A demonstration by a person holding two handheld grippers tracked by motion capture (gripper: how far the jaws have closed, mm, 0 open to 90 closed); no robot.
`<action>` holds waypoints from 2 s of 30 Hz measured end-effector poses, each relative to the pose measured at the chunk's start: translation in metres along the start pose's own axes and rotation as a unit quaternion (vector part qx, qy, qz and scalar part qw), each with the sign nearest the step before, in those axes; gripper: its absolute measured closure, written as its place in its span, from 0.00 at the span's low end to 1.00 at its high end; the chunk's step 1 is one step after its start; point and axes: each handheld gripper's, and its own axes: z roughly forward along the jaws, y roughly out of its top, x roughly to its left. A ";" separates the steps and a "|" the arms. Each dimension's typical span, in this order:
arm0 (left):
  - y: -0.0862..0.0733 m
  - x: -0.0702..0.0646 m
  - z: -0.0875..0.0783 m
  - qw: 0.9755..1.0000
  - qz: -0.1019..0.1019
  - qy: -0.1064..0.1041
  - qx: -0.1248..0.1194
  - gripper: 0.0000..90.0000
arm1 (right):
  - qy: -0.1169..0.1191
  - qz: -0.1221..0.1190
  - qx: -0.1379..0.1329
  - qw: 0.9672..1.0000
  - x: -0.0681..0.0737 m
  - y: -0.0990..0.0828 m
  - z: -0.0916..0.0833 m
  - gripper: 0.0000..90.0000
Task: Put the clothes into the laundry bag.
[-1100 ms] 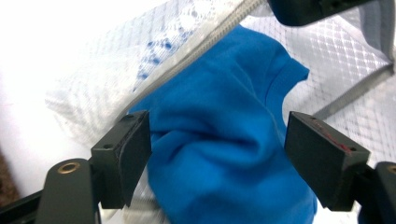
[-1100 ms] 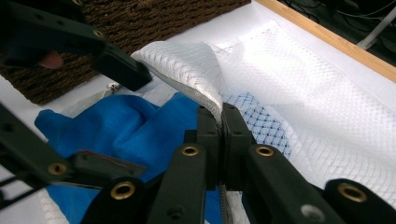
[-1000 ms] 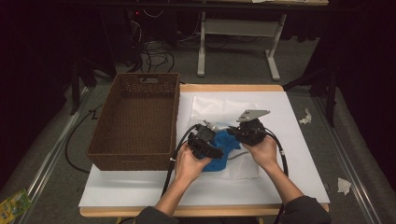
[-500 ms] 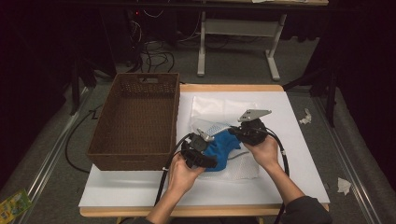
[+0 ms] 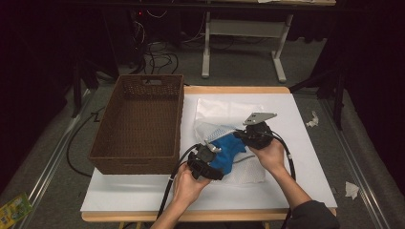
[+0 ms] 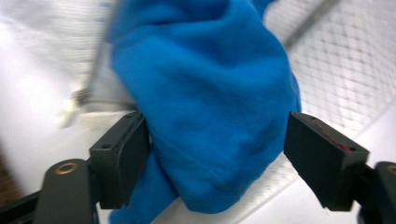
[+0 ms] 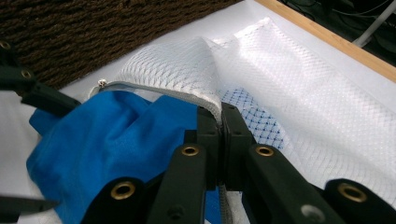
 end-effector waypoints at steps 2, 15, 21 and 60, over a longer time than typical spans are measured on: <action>0.002 -0.001 0.005 1.000 0.000 -0.007 0.003 0.23 | 0.002 0.002 0.002 1.000 0.000 -0.001 0.002 0.99; 0.011 -0.006 0.035 1.000 0.003 -0.006 0.018 0.28 | 0.001 -0.001 -0.002 1.000 0.000 -0.003 0.001 0.99; 0.011 -0.006 0.038 0.999 0.020 0.013 0.027 0.37 | 0.001 0.001 -0.001 1.000 0.001 -0.003 0.001 0.99; 0.039 -0.005 -0.005 0.997 0.055 -0.037 -0.038 0.85 | 0.012 0.001 -0.008 1.000 0.001 0.004 -0.003 0.99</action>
